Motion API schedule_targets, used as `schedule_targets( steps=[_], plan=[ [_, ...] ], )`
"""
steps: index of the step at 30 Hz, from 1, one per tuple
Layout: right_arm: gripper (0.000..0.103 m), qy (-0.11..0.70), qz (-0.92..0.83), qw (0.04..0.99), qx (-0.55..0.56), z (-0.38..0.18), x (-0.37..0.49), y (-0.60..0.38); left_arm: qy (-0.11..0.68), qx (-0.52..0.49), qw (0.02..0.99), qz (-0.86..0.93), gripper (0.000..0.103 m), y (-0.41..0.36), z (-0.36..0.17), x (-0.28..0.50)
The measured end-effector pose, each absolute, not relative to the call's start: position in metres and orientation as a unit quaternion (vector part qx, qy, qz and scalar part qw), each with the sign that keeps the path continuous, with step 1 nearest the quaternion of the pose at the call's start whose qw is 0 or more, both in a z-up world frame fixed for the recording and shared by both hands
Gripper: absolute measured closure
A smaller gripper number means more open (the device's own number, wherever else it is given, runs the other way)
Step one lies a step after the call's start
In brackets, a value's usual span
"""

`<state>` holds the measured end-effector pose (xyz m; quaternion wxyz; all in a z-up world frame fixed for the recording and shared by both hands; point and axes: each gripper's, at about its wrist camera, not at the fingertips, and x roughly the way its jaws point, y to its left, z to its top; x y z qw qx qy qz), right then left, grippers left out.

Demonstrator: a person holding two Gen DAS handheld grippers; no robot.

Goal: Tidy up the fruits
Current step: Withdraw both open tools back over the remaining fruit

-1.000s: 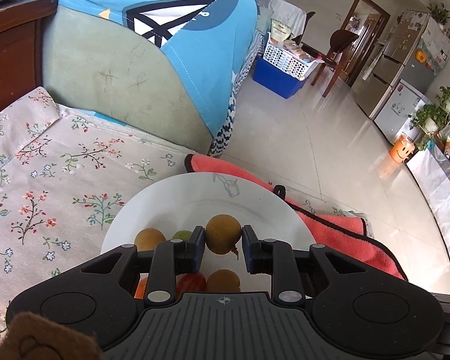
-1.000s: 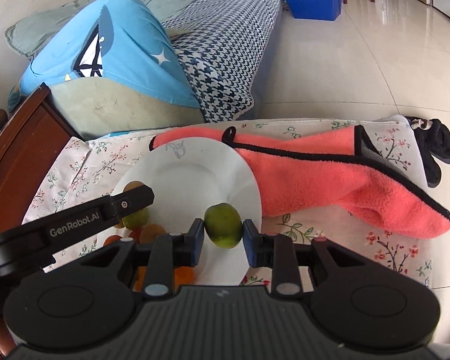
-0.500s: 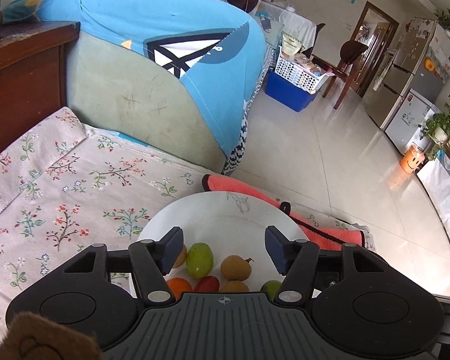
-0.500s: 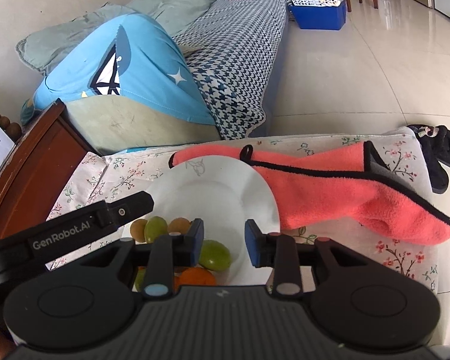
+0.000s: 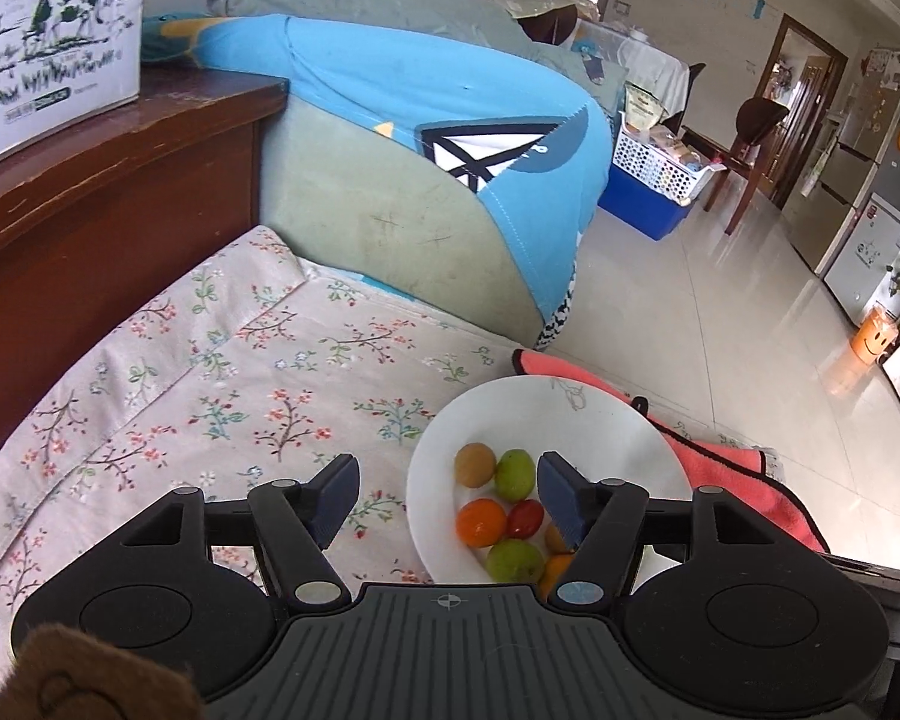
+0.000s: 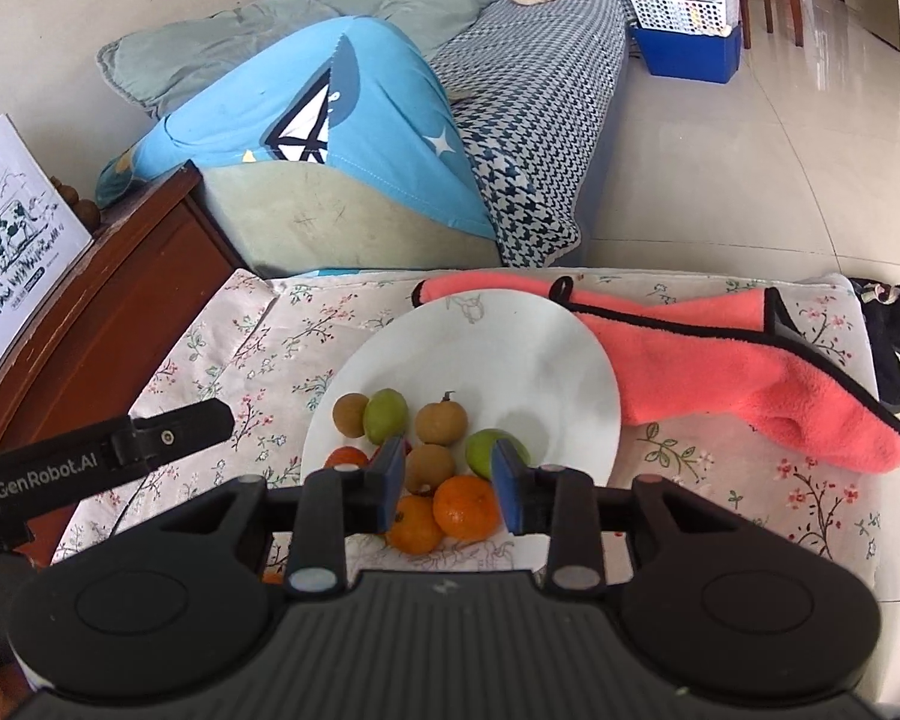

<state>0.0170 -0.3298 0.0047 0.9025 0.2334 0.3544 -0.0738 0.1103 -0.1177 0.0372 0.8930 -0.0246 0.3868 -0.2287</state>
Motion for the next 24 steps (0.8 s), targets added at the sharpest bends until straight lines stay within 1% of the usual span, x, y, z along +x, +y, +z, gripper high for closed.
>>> schedule_targets(
  steps=[5, 11, 15, 24],
  plan=[
    [0.069, 0.361, -0.043, 0.902, 0.232, 0.005, 0.01, -0.314, 0.391, -0.028, 0.895, -0.214, 0.038, -0.094, 0.041, 0.102],
    [0.069, 0.381, 0.005, 0.899, 0.217, -0.001, 0.001, -0.289, 0.394, -0.007, 0.897, -0.202, 0.038, -0.07, 0.037, 0.092],
    [0.069, 0.401, 0.037, 0.89, 0.215, -0.011, -0.003, -0.273, 0.403, 0.018, 0.892, -0.201, 0.038, -0.06, 0.028, 0.091],
    [0.069, 0.432, 0.051, 0.884, 0.172, -0.029, -0.001, -0.247, 0.42, 0.066, 0.887, -0.181, 0.038, -0.044, 0.003, 0.091]
  ],
)
